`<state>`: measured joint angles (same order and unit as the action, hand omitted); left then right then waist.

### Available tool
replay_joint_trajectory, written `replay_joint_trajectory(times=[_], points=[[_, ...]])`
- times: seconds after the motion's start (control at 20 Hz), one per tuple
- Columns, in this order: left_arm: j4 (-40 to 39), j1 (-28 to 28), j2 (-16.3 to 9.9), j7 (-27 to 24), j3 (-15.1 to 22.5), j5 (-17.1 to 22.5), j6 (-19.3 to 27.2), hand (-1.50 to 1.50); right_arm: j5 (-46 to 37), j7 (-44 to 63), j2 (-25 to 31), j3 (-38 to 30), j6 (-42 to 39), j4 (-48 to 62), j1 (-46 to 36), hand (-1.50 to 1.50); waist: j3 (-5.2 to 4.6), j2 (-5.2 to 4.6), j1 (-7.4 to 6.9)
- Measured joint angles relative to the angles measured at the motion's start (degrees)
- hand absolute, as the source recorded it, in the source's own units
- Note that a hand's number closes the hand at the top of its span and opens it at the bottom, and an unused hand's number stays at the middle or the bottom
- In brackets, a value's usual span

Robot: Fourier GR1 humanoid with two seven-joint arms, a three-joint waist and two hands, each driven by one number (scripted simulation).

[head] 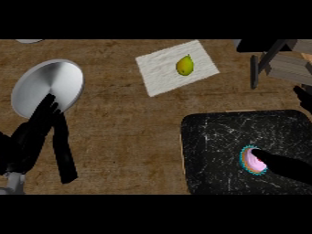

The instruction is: Pick the cupcake from the tray and place it in the tiered basket

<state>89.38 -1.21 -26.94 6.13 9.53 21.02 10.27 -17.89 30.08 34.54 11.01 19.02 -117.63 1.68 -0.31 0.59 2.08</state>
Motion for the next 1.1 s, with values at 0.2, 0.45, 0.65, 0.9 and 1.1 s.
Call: replay_joint_trajectory(times=[0.2,0.45,0.65,0.9,1.1], points=[[0.1,-0.6,-0.1,0.7,0.3,-0.3,-0.2,0.00,-0.7,9.1,9.5,1.3,-11.2,-4.7,0.3,-1.50,-0.13,-0.13,-0.56],[0.2,-1.9,-0.4,1.6,-0.1,0.3,-1.3,0.00,6.4,22.2,16.2,4.5,-24.7,-10.9,-1.2,-1.50,-0.11,-0.43,-1.78],[0.4,-2.8,0.7,2.3,0.8,-0.6,-1.0,0.00,12.5,31.2,16.9,6.5,-29.2,-15.0,-6.6,-1.50,0.01,-0.58,-2.55],[-0.7,-3.3,0.6,2.0,-0.5,-0.5,-2.6,0.00,12.0,35.9,15.0,10.1,-28.9,-14.5,-11.5,-1.50,0.09,-0.63,-2.81],[-1.1,-3.9,0.9,2.3,-1.3,-0.8,-2.6,0.00,8.7,36.3,13.4,12.9,-28.5,-11.5,-11.4,-1.50,0.16,-0.60,-2.61]])
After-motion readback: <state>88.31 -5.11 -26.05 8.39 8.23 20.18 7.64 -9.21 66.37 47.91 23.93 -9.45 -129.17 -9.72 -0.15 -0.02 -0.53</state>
